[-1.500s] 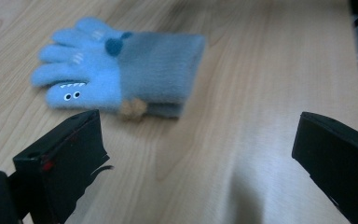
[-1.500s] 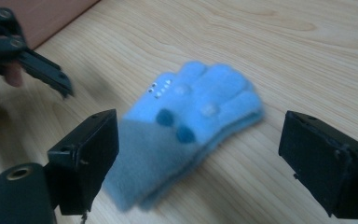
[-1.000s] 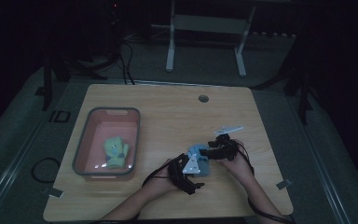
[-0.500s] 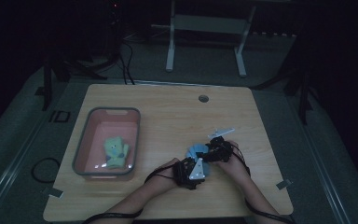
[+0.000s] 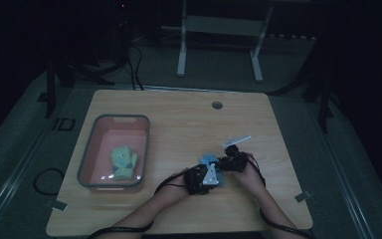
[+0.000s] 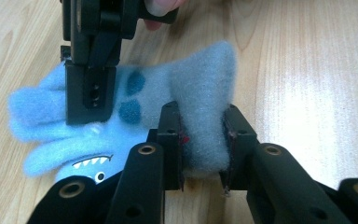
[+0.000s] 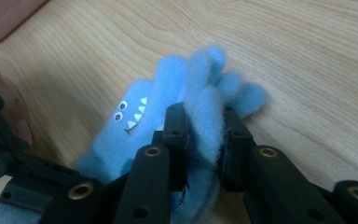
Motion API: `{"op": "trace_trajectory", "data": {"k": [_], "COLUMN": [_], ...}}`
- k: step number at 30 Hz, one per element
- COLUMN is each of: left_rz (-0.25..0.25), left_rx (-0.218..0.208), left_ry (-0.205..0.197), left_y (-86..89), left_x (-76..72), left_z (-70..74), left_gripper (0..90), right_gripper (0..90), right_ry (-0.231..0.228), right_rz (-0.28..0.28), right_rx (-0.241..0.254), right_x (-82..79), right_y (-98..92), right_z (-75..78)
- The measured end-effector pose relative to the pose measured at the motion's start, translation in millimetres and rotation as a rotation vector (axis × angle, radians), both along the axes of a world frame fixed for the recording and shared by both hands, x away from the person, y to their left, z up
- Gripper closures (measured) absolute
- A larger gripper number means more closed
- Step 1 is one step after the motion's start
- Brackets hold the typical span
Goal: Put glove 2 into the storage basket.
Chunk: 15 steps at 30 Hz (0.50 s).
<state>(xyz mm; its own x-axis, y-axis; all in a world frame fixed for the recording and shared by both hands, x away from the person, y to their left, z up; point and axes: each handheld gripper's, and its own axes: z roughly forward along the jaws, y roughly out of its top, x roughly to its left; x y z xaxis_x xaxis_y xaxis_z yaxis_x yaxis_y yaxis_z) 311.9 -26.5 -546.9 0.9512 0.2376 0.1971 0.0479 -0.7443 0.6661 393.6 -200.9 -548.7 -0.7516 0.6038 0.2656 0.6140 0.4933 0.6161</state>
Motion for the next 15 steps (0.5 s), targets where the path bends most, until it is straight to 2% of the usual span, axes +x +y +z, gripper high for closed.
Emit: {"op": "trace_trajectory", "data": {"k": [4, 9, 15], "left_rz": [0.007, 0.018, 0.024], "left_rx": [-0.014, -0.025, -0.024], "left_ry": [0.029, 0.022, 0.03], "left_y": [6.4, 15.9, 24.5], "left_x": [3.4, 3.4, 4.8], "left_z": [4.5, 15.1, 29.5], "left_gripper": [75.1, 75.3, 75.6], "right_gripper": [79.3, 81.0, 81.3], "right_ry": [0.006, -0.01, -0.033], "right_rz": [-0.016, -0.007, -0.002], "right_rx": [0.024, 0.026, 0.062], "right_x": [-0.5, -1.3, -1.0], "right_y": [-0.2, 4.4, 13.0], "right_z": [3.5, 12.4, 29.1]}}
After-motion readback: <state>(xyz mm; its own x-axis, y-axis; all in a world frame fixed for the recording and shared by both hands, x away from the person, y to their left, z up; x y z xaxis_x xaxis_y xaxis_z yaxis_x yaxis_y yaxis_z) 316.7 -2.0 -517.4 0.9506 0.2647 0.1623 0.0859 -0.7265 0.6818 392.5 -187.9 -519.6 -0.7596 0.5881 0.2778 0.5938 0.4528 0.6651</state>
